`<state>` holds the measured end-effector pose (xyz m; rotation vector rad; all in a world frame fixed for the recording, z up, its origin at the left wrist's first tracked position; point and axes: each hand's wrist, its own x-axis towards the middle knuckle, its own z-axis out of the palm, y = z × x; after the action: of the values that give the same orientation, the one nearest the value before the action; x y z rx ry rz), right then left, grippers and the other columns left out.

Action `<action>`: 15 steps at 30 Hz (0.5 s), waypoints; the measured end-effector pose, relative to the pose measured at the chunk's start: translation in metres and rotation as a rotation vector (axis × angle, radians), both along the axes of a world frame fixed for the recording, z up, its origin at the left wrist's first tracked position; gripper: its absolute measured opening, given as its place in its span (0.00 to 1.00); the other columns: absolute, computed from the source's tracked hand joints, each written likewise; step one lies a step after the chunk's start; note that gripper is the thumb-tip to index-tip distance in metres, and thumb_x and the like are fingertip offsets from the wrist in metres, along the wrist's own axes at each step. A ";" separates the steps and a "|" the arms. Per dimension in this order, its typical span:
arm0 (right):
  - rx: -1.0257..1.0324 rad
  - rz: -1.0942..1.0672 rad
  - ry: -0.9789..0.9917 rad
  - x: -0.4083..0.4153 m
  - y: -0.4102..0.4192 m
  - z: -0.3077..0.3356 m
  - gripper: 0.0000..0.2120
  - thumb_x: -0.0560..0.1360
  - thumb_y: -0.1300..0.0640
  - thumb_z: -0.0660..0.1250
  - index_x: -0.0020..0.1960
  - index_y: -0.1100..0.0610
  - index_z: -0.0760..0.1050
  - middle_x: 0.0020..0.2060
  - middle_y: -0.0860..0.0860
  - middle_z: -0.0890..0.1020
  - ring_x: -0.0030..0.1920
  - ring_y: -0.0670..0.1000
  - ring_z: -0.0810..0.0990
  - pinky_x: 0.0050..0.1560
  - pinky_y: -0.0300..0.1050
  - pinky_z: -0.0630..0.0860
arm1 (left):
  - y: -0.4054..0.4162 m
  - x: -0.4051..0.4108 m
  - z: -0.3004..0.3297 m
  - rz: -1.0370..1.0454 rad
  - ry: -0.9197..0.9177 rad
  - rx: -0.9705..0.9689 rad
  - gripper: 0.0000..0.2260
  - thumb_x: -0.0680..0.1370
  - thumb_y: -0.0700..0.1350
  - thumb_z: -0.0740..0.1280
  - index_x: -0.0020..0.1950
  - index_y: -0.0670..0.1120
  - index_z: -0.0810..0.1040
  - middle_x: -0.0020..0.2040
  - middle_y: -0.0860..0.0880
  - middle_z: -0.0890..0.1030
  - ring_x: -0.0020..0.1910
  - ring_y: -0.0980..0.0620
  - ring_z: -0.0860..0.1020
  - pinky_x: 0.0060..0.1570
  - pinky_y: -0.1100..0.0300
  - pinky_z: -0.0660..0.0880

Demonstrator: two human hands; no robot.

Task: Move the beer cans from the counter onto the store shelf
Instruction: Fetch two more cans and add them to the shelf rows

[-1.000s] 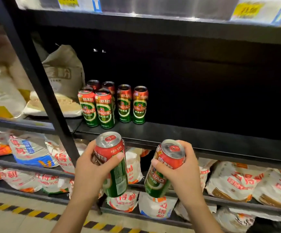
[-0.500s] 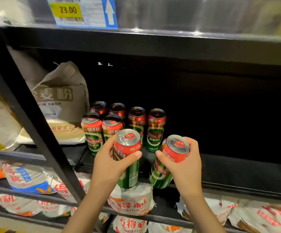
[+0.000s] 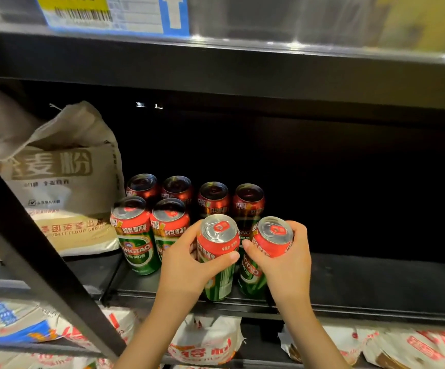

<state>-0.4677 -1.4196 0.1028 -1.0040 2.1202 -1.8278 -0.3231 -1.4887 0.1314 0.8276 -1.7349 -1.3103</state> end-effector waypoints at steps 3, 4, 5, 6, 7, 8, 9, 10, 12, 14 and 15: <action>0.009 -0.002 0.007 0.000 -0.002 0.001 0.31 0.59 0.48 0.81 0.55 0.47 0.67 0.49 0.41 0.77 0.49 0.42 0.78 0.46 0.37 0.78 | -0.002 -0.003 -0.003 -0.008 -0.003 -0.009 0.24 0.65 0.40 0.78 0.51 0.62 0.75 0.47 0.70 0.80 0.48 0.68 0.78 0.44 0.75 0.72; 0.005 0.003 0.003 0.001 -0.002 0.000 0.31 0.59 0.49 0.81 0.55 0.47 0.67 0.49 0.42 0.76 0.49 0.42 0.78 0.46 0.36 0.78 | -0.002 -0.003 -0.004 -0.008 0.002 -0.004 0.24 0.65 0.40 0.78 0.51 0.62 0.75 0.47 0.70 0.80 0.49 0.68 0.78 0.44 0.75 0.72; 0.000 0.008 -0.004 0.003 -0.002 0.000 0.32 0.59 0.49 0.81 0.56 0.47 0.67 0.50 0.42 0.76 0.50 0.42 0.78 0.46 0.36 0.78 | -0.002 -0.002 -0.005 -0.007 0.009 -0.002 0.24 0.65 0.40 0.78 0.51 0.62 0.75 0.48 0.69 0.80 0.49 0.68 0.78 0.44 0.75 0.72; -0.008 0.015 -0.010 0.005 -0.002 -0.001 0.32 0.59 0.49 0.81 0.57 0.48 0.67 0.51 0.43 0.76 0.50 0.42 0.78 0.46 0.35 0.78 | -0.002 -0.001 -0.007 -0.005 0.017 -0.004 0.23 0.65 0.42 0.79 0.51 0.62 0.76 0.49 0.67 0.81 0.50 0.66 0.78 0.45 0.74 0.72; -0.020 0.026 -0.011 0.007 -0.002 -0.001 0.32 0.59 0.49 0.80 0.58 0.48 0.67 0.52 0.44 0.76 0.51 0.42 0.78 0.46 0.34 0.78 | -0.002 0.000 -0.007 -0.003 0.026 -0.006 0.22 0.64 0.44 0.78 0.51 0.63 0.76 0.49 0.66 0.81 0.50 0.65 0.79 0.45 0.73 0.73; -0.031 0.040 -0.009 0.008 -0.002 -0.002 0.32 0.60 0.49 0.80 0.58 0.48 0.67 0.52 0.45 0.76 0.51 0.43 0.78 0.47 0.35 0.78 | -0.002 0.001 -0.008 -0.001 0.034 -0.004 0.21 0.64 0.46 0.77 0.51 0.65 0.77 0.50 0.65 0.81 0.51 0.64 0.79 0.46 0.73 0.73; -0.038 0.057 -0.009 0.010 -0.003 -0.002 0.32 0.60 0.49 0.80 0.59 0.49 0.67 0.53 0.46 0.76 0.52 0.43 0.78 0.49 0.37 0.79 | -0.003 0.001 -0.008 0.001 0.040 -0.001 0.21 0.64 0.46 0.76 0.50 0.67 0.77 0.50 0.64 0.81 0.51 0.63 0.79 0.46 0.72 0.74; -0.042 0.070 -0.012 0.010 -0.004 -0.002 0.32 0.61 0.50 0.80 0.59 0.50 0.67 0.53 0.47 0.76 0.52 0.45 0.78 0.50 0.39 0.79 | -0.003 0.002 -0.009 0.001 0.043 0.001 0.22 0.64 0.46 0.75 0.50 0.70 0.77 0.50 0.63 0.81 0.51 0.63 0.79 0.47 0.71 0.74; -0.047 0.088 -0.014 0.011 -0.004 -0.002 0.33 0.61 0.48 0.80 0.60 0.50 0.67 0.54 0.48 0.77 0.53 0.46 0.79 0.51 0.44 0.80 | -0.003 0.002 -0.010 -0.002 0.045 0.005 0.23 0.64 0.45 0.76 0.50 0.70 0.76 0.51 0.62 0.81 0.52 0.62 0.79 0.48 0.70 0.74; -0.052 0.098 -0.004 0.011 -0.004 -0.003 0.34 0.60 0.43 0.79 0.59 0.49 0.67 0.54 0.49 0.76 0.53 0.47 0.79 0.51 0.47 0.80 | -0.002 0.002 -0.012 -0.001 0.041 0.007 0.23 0.66 0.44 0.77 0.53 0.66 0.76 0.52 0.62 0.81 0.52 0.62 0.79 0.49 0.69 0.75; -0.051 0.102 -0.006 0.011 -0.003 -0.003 0.34 0.59 0.41 0.78 0.59 0.48 0.66 0.54 0.49 0.76 0.54 0.47 0.78 0.51 0.47 0.80 | -0.002 0.002 -0.013 0.003 0.037 0.009 0.23 0.66 0.43 0.77 0.54 0.64 0.75 0.52 0.63 0.81 0.53 0.62 0.79 0.49 0.70 0.74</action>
<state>-0.4566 -1.4229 0.1002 -1.0957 1.9897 -1.8423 -0.3210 -1.4905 0.1188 0.8051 -1.6996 -1.3246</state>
